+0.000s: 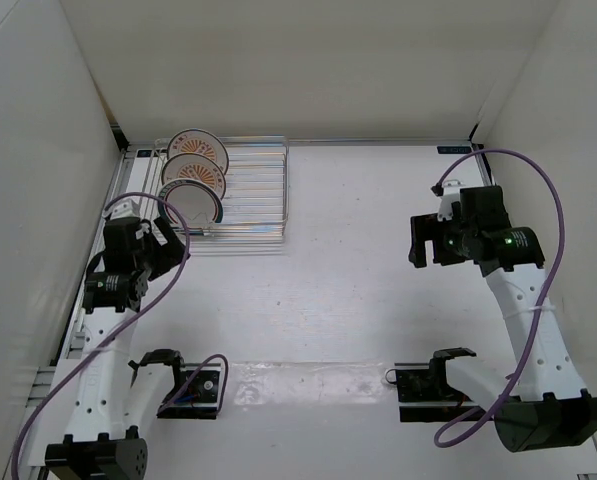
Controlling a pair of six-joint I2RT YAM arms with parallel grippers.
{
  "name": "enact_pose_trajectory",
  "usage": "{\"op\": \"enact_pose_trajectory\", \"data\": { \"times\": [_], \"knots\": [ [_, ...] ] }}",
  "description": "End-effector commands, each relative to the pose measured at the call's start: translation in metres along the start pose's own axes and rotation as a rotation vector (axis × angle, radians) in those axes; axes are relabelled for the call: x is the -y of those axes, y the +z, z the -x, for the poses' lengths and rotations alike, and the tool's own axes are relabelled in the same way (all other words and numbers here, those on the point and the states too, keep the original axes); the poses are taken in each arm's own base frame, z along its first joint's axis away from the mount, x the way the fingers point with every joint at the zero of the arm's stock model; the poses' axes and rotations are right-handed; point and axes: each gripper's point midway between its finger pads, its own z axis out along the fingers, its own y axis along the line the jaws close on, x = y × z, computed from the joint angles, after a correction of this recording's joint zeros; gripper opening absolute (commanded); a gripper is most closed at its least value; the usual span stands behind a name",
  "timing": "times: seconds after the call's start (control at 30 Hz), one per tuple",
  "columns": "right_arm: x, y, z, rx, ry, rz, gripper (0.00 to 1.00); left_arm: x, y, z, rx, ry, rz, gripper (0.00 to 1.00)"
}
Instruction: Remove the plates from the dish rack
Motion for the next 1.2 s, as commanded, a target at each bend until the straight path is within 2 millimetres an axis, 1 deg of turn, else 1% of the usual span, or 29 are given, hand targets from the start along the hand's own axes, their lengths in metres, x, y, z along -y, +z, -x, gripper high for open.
{"op": "enact_pose_trajectory", "data": {
  "times": [0.0, 0.03, 0.07, 0.1, 0.13, 0.17, 0.2, 0.23, 0.3, 0.33, 0.37, 0.4, 0.43, 0.47, 0.5, 0.53, 0.57, 0.6, 0.67, 0.7, 0.73, 0.77, 0.8, 0.83, 0.87, 0.9, 1.0, 1.13, 1.17],
  "knots": [
    [0.014, 0.003, 0.004, 0.016, 0.043, -0.083, 0.90, -0.003, 0.011, 0.021, 0.043, -0.129, 0.066, 1.00],
    [0.015, 0.004, 0.004, 0.011, 0.040, -0.087, 0.90, -0.001, 0.008, 0.032, 0.059, -0.166, 0.070, 1.00],
    [0.011, 0.006, 0.002, 0.001, 0.029, -0.058, 0.90, 0.000, 0.009, 0.034, 0.053, -0.199, 0.073, 1.00],
    [0.011, 0.011, 0.001, -0.014, 0.027, -0.053, 0.90, -0.001, 0.022, 0.032, 0.003, -0.241, 0.082, 1.00],
    [0.010, 0.011, 0.001, -0.014, 0.024, -0.050, 0.90, 0.011, 0.024, 0.039, -0.007, -0.355, 0.038, 1.00],
    [0.007, 0.011, 0.002, -0.012, 0.019, -0.031, 0.90, 0.012, 0.034, 0.040, -0.027, -0.401, 0.044, 1.00],
    [0.006, 0.010, 0.003, -0.010, 0.016, -0.025, 0.90, 0.021, 0.040, 0.054, -0.013, -0.506, -0.014, 1.00],
    [0.004, 0.010, 0.003, -0.010, 0.010, -0.011, 0.90, 0.028, 0.056, 0.053, -0.070, -0.555, -0.035, 1.00],
    [-0.003, 0.011, 0.000, -0.018, -0.050, 0.046, 0.90, 0.044, 0.072, 0.081, -0.047, -0.746, -0.111, 1.00],
    [-0.003, 0.012, -0.003, -0.027, -0.052, 0.046, 0.90, 0.046, 0.087, 0.087, -0.054, -0.774, -0.115, 1.00],
    [-0.004, 0.013, -0.004, -0.030, -0.054, 0.055, 0.90, 0.048, 0.092, 0.093, -0.056, -0.827, -0.116, 1.00],
    [-0.006, 0.014, -0.005, -0.033, -0.054, 0.063, 0.90, 0.055, 0.109, 0.106, -0.069, -0.845, -0.130, 1.00],
    [-0.006, 0.015, -0.007, -0.038, -0.055, 0.069, 0.90, 0.057, 0.114, 0.115, -0.061, -0.878, -0.139, 1.00],
    [-0.009, 0.016, -0.009, -0.039, -0.069, 0.087, 0.90, 0.059, 0.121, 0.120, -0.065, -0.886, -0.141, 1.00],
    [-0.010, 0.018, -0.010, -0.038, -0.086, 0.101, 0.90, 0.060, 0.135, 0.117, -0.102, -0.897, -0.122, 1.00],
    [-0.010, 0.020, -0.014, -0.051, -0.089, 0.103, 0.90, 0.065, 0.140, 0.138, -0.086, -0.921, -0.134, 1.00],
    [-0.011, 0.020, -0.014, -0.048, -0.102, 0.109, 0.90, 0.066, 0.143, 0.142, -0.091, -0.948, -0.132, 1.00],
    [-0.011, 0.021, -0.015, -0.060, -0.099, 0.115, 0.90, 0.068, 0.150, 0.155, -0.072, -0.957, -0.138, 1.00],
    [-0.010, 0.024, -0.018, -0.075, -0.123, 0.120, 0.90, 0.067, 0.167, 0.158, -0.075, -0.994, -0.128, 1.00],
    [-0.009, 0.026, -0.019, -0.087, -0.129, 0.119, 0.90, 0.071, 0.168, 0.171, -0.048, -1.006, -0.147, 1.00],
    [-0.008, 0.029, -0.021, -0.097, -0.133, 0.121, 0.90, 0.070, 0.173, 0.173, -0.043, -1.014, -0.147, 1.00],
    [-0.006, 0.032, -0.021, -0.105, -0.144, 0.121, 0.90, 0.069, 0.186, 0.171, -0.052, -1.019, -0.133, 1.00],
    [-0.005, 0.033, -0.022, -0.113, -0.150, 0.116, 0.90, 0.072, 0.183, 0.187, -0.026, -1.016, -0.151, 1.00],
    [-0.004, 0.037, -0.018, -0.108, -0.154, 0.112, 0.90, 0.073, 0.186, 0.189, -0.029, -1.013, -0.151, 1.00],
    [-0.004, 0.037, -0.020, -0.119, -0.155, 0.113, 0.90, 0.074, 0.199, 0.187, -0.055, -1.015, -0.145, 1.00],
    [-0.003, 0.037, -0.020, -0.123, -0.156, 0.112, 0.90, 0.078, 0.199, 0.191, -0.060, -1.017, -0.160, 1.00],
    [0.001, 0.040, -0.018, -0.135, -0.160, 0.098, 0.90, 0.080, 0.211, 0.180, -0.115, -1.024, -0.165, 1.00],
    [0.008, 0.045, -0.028, -0.171, -0.174, 0.065, 0.90, 0.074, 0.211, 0.161, -0.140, -1.041, -0.140, 1.00],
    [0.010, 0.046, -0.036, -0.187, -0.176, 0.058, 0.90, 0.073, 0.208, 0.155, -0.146, -1.042, -0.134, 1.00]
  ]
}}
